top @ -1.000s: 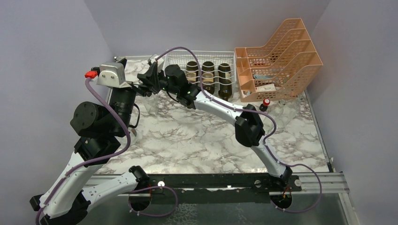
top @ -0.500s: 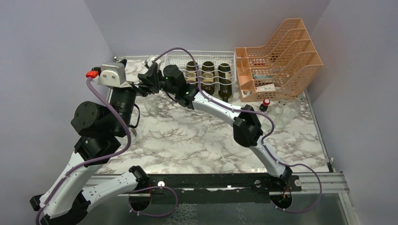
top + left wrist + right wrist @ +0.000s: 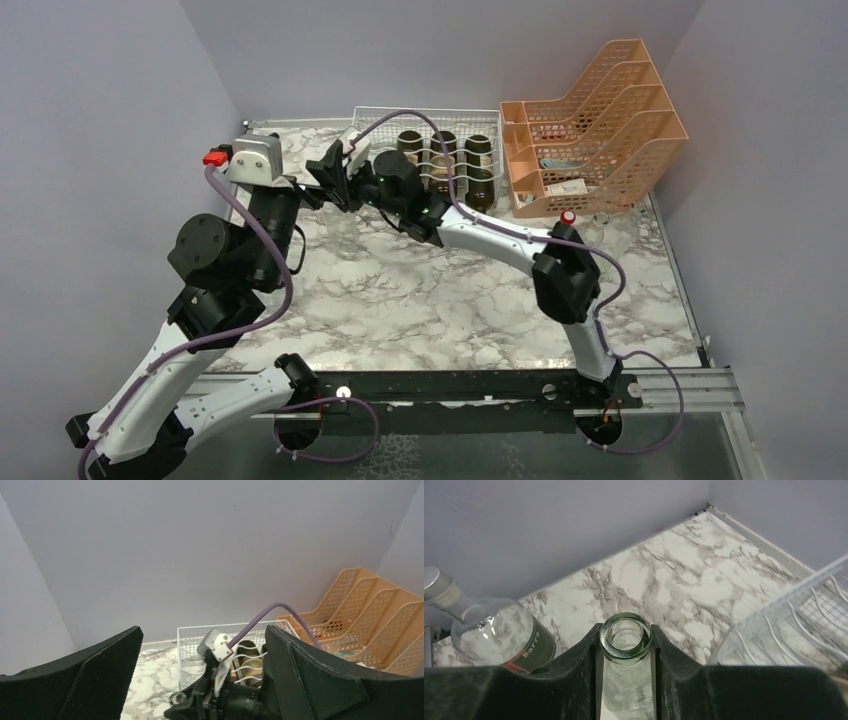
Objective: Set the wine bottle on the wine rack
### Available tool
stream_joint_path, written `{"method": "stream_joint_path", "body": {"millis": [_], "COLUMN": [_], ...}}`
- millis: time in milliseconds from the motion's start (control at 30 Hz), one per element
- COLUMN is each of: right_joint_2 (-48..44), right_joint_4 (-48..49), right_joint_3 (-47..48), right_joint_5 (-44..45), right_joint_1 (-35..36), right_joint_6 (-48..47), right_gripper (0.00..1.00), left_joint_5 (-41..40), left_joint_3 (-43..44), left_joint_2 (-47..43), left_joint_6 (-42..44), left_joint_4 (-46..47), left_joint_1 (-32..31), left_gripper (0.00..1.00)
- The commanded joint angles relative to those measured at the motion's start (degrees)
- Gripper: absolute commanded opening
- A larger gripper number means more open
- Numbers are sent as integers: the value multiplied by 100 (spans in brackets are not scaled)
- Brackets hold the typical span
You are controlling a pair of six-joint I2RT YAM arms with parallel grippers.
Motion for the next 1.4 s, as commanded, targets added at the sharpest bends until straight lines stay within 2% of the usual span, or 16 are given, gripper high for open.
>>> {"method": "stream_joint_path", "body": {"millis": [0,267,467,500,533,833,1067,1367], "right_joint_2": [-1272,-3094,-4175,-4352,-4810,-5620,-5894,-6039], "right_joint_4": [608,166,-548,-641,-1016,-2025,-2163,-2062], "right_joint_3": [-995,-2772,-3502,-3599,-3780,-3989,-4141,-4108], "right_joint_5": [562,1368,2243,2368,2677,3269,3305,3156], "right_joint_1": [21,24,21,24,23,28,24,24], "right_joint_6": [187,631,1044,1095,1271,1843,2019,2106], "right_gripper": [1,1,1,1,1,1,1,1], "left_joint_5": [-21,559,1336,1585,2317,3730,4374,4791], "left_joint_3": [-274,-1005,-2140,-2352,-3019,-4341,-4539,-4261], "left_joint_2": [-83,-251,-543,-586,-643,-6,614,1596], "left_joint_6": [-232,-675,-1116,-1146,-1207,-1050,-1001,-1009], "left_joint_4": [-193,-334,94,236,799,2582,3253,3693], "left_joint_1": [-21,-15,-17,-20,-21,-21,-15,-15], "left_gripper": [99,99,99,99,99,99,99,99]}}
